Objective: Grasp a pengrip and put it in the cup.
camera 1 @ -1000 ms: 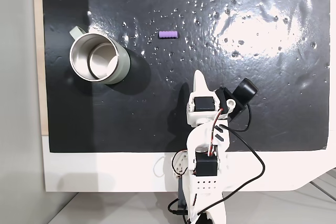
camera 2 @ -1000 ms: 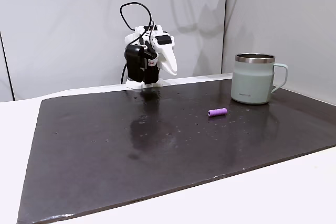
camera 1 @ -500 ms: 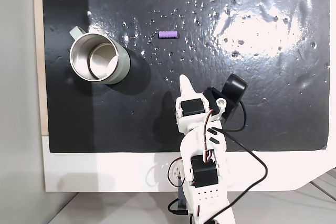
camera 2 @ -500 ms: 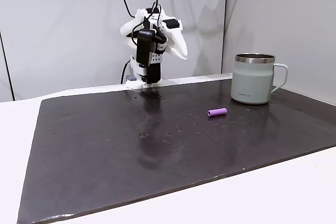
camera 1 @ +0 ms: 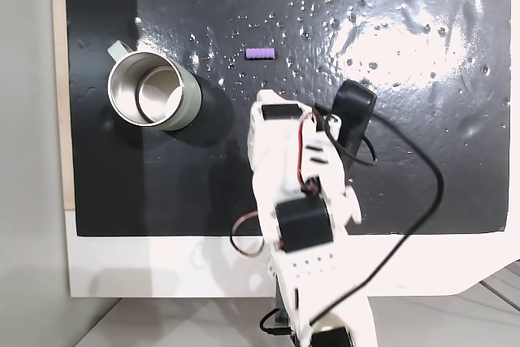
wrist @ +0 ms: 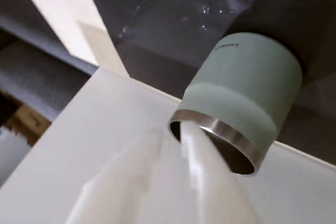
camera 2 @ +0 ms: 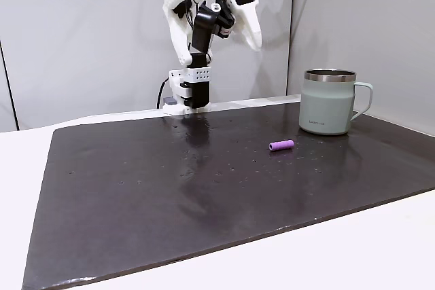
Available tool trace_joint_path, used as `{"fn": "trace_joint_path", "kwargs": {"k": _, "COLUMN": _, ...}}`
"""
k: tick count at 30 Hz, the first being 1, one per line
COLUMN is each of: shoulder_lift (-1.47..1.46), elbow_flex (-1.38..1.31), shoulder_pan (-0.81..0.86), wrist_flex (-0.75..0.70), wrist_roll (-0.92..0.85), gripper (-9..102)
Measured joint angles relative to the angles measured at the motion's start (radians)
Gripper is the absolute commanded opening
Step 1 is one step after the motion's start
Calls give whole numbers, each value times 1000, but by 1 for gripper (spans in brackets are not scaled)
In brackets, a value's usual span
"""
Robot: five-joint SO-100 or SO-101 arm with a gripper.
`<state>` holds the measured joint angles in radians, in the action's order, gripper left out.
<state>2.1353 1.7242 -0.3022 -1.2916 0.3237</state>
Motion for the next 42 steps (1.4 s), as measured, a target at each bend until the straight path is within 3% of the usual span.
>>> {"fn": "trace_joint_path", "kwargs": {"k": 7, "shoulder_lift": -325, "elbow_flex": -281, "shoulder_pan": -21, "wrist_flex": -155, "wrist_roll": 132, "gripper": 27}}
{"fn": "trace_joint_path", "kwargs": {"k": 17, "shoulder_lift": -563, "elbow_flex": -436, "shoulder_pan": -21, "wrist_flex": -152, "wrist_roll": 158, "gripper": 22}}
{"fn": "trace_joint_path", "kwargs": {"k": 42, "shoulder_lift": -1195, "elbow_flex": -850, "shoulder_pan": 21, "wrist_flex": -155, "wrist_roll": 152, "gripper": 26}}
